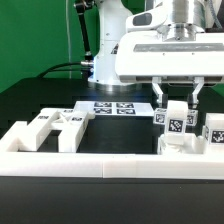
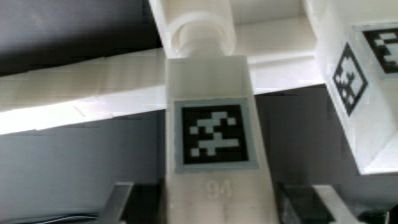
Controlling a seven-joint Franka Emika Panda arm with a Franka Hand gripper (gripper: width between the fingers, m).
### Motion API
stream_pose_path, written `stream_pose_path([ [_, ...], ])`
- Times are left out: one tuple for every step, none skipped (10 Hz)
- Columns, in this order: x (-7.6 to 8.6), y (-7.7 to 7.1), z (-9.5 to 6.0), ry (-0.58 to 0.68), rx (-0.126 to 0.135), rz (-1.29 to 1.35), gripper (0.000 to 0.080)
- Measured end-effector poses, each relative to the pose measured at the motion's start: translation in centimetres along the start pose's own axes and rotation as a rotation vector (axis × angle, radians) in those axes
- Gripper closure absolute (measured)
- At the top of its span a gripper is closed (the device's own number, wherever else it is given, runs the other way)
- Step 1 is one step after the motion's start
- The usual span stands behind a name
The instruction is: Assemble chair
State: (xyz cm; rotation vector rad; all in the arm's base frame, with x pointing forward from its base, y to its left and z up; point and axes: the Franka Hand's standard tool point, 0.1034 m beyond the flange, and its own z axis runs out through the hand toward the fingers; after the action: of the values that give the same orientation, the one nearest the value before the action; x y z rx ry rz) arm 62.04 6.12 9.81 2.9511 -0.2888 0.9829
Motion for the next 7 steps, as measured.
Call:
stream_pose_path([
  [-0.29,0.05,0.18,-0.004,-0.002,-0.002,0.0509],
  [-0.52,0.10,0.32,0.000,-0.004,-0.005,0.0509],
  [-0.60,0.10,0.33,0.006,-0.004,-0.007,0.0509],
  [-0.61,0.10,0.33,0.006,-0.004,-0.007,0.0509],
  [-0.64,0.08,0.32,0.006,-0.004,-0.004,0.0509],
  [-0.64,0.04,0.32,0.004,-0.004,-0.003,0.0509],
  [-0.64,0.05,0.38,-0.002,-0.005,-0.003,0.0500],
])
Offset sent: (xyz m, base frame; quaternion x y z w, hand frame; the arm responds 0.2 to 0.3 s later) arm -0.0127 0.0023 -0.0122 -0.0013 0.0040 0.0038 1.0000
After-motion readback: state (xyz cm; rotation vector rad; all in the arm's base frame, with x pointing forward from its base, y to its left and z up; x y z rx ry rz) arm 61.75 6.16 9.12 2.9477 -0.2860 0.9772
